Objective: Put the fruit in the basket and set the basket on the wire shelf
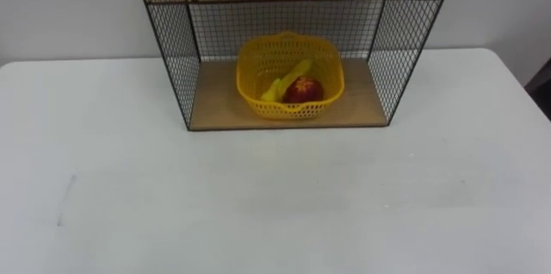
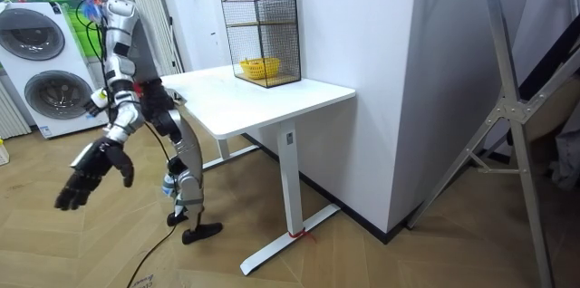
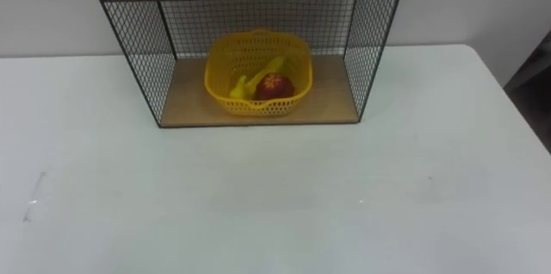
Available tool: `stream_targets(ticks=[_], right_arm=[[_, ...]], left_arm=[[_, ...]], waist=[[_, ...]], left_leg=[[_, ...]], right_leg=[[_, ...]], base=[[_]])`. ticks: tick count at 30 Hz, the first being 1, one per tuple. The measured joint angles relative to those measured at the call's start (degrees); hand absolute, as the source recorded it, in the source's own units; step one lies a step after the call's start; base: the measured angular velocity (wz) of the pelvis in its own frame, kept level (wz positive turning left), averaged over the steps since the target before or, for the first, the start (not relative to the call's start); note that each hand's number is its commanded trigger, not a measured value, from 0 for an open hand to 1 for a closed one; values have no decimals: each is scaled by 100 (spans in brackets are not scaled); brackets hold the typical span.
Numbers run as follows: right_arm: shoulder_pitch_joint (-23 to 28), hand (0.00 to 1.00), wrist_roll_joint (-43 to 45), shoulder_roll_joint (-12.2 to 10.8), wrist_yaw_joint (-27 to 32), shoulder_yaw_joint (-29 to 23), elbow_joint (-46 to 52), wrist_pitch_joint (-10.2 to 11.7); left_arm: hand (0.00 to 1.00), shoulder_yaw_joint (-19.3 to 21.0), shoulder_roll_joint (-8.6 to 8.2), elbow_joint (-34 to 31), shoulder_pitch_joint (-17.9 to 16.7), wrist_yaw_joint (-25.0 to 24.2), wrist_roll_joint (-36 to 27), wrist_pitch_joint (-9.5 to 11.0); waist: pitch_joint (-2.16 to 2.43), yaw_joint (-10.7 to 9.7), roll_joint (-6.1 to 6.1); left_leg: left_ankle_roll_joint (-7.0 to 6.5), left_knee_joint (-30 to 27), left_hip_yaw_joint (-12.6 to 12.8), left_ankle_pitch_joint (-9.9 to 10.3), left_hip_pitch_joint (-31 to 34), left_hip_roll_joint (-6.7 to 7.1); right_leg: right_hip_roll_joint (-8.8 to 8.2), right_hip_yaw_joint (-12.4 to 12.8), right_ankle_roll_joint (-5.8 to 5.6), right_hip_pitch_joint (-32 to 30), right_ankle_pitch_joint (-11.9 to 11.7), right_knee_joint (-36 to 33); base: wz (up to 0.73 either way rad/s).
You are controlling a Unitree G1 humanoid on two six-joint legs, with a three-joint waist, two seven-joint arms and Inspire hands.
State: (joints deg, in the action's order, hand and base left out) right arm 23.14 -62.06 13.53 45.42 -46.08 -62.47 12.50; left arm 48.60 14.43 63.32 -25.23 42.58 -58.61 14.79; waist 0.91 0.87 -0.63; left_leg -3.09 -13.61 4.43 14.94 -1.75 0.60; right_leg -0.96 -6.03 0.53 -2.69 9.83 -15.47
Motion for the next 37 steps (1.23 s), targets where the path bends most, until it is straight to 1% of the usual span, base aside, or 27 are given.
stream_targets(ticks=[1,2,3,4,5,6,8,9,10,11,12,14,15,16,17,18,19,20,21,23,24,26,28,31,33,36,37], right_arm=[[-102,0,14,-136,-136,338,-268,-26],[-233,0,209,-281,-291,539,-548,-94],[-296,0,313,-356,-363,577,-661,-147],[-373,0,515,-468,-525,618,-809,-300],[-471,0,711,-483,-693,688,-941,-470],[-521,0,821,-486,-767,747,-949,-548],[-786,0,1523,-477,-1079,1111,-1020,-698],[-858,0,1768,-468,-1156,1174,-1022,-744],[-973,0,2239,-455,-1309,1386,-1022,-819],[-1109,0,2715,-441,-1466,1766,-1010,-901],[-1179,0,2957,-439,-1553,1933,-1006,-944],[-1440,0,3775,-427,-1887,2517,-1006,-1086],[-1486,0,3942,-427,-1974,2653,-1006,-1103],[-1550,0,4275,-428,-2129,2878,-1005,-1155],[-1548,0,4620,-431,-2300,3050,-997,-1214],[-1550,0,4774,-430,-2362,3121,-997,-1249],[-1547,0,5049,-431,-2473,3202,-1015,-1291],[-1548,0,5194,-429,-2543,3337,-1064,-1330],[-1547,0,5209,-431,-2574,3389,-1100,-1342],[-1515,0,5240,-493,-2756,3579,-1139,-1446],[-1518,0,5240,-518,-2813,3590,-1139,-1469],[-1548,0,5240,-617,-3056,3624,-1139,-1510],[-1561,0,5289,-656,-3255,3694,-1157,-1507],[-1576,0,5354,-651,-3435,3866,-1160,-1506],[-1571,0,5346,-652,-3485,3864,-1193,-1508],[-1546,0,5352,-652,-3512,3854,-1315,-1525],[-1533,0,5354,-652,-3518,3854,-1315,-1567]], left_arm=[[0,-312,-199,151,5,-219,297,-130],[0,-554,-385,328,52,-479,775,-264],[0,-627,-455,419,84,-603,1012,-356],[0,-726,-559,591,146,-886,1477,-543],[0,-838,-631,739,192,-1157,1957,-697],[0,-921,-655,771,203,-1263,2223,-789],[0,-1412,-663,755,326,-1649,3378,-1005],[0,-1551,-660,748,388,-1730,3672,-1056],[0,-1808,-658,712,506,-1887,4219,-1146],[0,-2156,-651,617,623,-2017,4666,-1241],[0,-2305,-648,580,691,-2087,4860,-1281],[0,-2846,-648,505,1023,-2302,5336,-1405],[0,-2983,-651,471,1090,-2351,5390,-1434],[0,-3178,-659,384,1181,-2465,5498,-1472],[0,-3214,-664,300,1230,-2583,5648,-1501],[0,-3219,-665,263,1239,-2615,5705,-1510],[0,-3254,-666,174,1239,-2670,5731,-1565],[0,-3338,-661,114,1235,-2732,5811,-1595],[0,-3385,-664,90,1221,-2738,5827,-1625],[0,-3468,-702,83,1220,-2751,5954,-1752],[0,-3487,-713,84,1213,-2753,6029,-1768],[0,-3543,-727,80,1206,-2772,6346,-1799],[0,-3532,-724,78,1227,-2769,6461,-1817],[0,-3534,-725,80,1247,-2717,6511,-1831],[0,-3534,-725,93,1210,-2674,6511,-1856],[0,-3530,-727,83,1189,-2648,6560,-1900],[0,-3529,-730,83,1190,-2648,6561,-1942]], waist=[[23,-53,37],[25,-55,61],[22,-52,73],[20,-61,85],[15,-53,79],[14,-66,75],[7,-93,87],[5,-109,86],[-3,-152,83],[-5,-160,84],[-9,-174,87],[-31,-208,87],[-44,-207,82],[-68,-195,80],[-73,-194,85],[-83,-187,87],[-96,-189,89],[-124,-199,90],[-128,-208,94],[-168,-200,124],[-172,-201,131],[-176,-201,143],[-174,-199,165],[-164,-174,175],[-158,-182,159],[-134,-196,118],[-128,-201,105]], left_leg=[[-11,-4,-8,-8,-10,0],[-27,-3,-4,-15,-58,-1],[-28,1,-5,-14,-96,-2],[-40,15,-14,-5,-182,-6],[-53,37,2,10,-274,-5],[-55,54,4,9,-317,-4],[-75,109,-1,-3,-397,11],[-81,109,-9,-8,-396,15],[-92,111,-17,-15,-397,20],[-93,117,-15,-14,-402,21],[-95,129,-16,-18,-406,21],[-90,199,-7,-34,-445,19],[-90,206,-7,-35,-456,16],[-88,247,2,-35,-496,10],[-77,315,12,-41,-536,0],[-72,361,25,-45,-567,-3],[-68,416,47,-48,-591,-12],[-68,436,47,-48,-586,-16],[-68,434,38,-48,-583,-15],[-68,448,13,-48,-577,-18],[-68,445,16,-48,-576,-20],[-68,442,12,-48,-556,-21],[-67,454,11,-47,-537,-19],[-67,500,6,-47,-557,-23],[-67,499,1,-47,-574,-23],[-66,496,-34,-47,-625,-25],[-66,497,-36,-47,-638,-25]], right_leg=[[-3,-12,-1,23,-1,6],[3,-2,-3,64,-1,16],[8,-1,-5,113,-3,36],[15,-9,-14,217,-7,94],[22,14,-27,305,-6,124],[24,16,-38,352,-14,156],[16,4,-59,437,-37,180],[19,-10,-68,449,-43,189],[35,-26,-75,465,-48,204],[37,-25,-77,466,-53,223],[39,-26,-76,471,-60,259],[57,-8,-69,486,-78,299],[66,-9,-68,500,-82,307],[82,-2,-66,528,-85,352],[102,28,-63,557,-93,396],[113,52,-62,557,-92,394],[127,70,-57,550,-87,399],[136,74,-57,550,-86,431],[137,65,-58,557,-87,473],[139,39,-60,562,-86,495],[140,40,-60,562,-86,497],[139,43,-60,566,-86,530],[142,50,-62,568,-87,584],[147,22,-62,569,-88,581],[146,5,-62,594,-88,582],[145,-19,-63,660,-88,587],[145,-20,-62,672,-88,584]], base=[[0],[0],[0],[0],[0],[-3],[2],[8],[6],[4],[0],[-5],[-8],[-6],[-10],[-11],[-10],[-4],[6],[7],[0],[0],[0],[0],[3],[5],[0]])
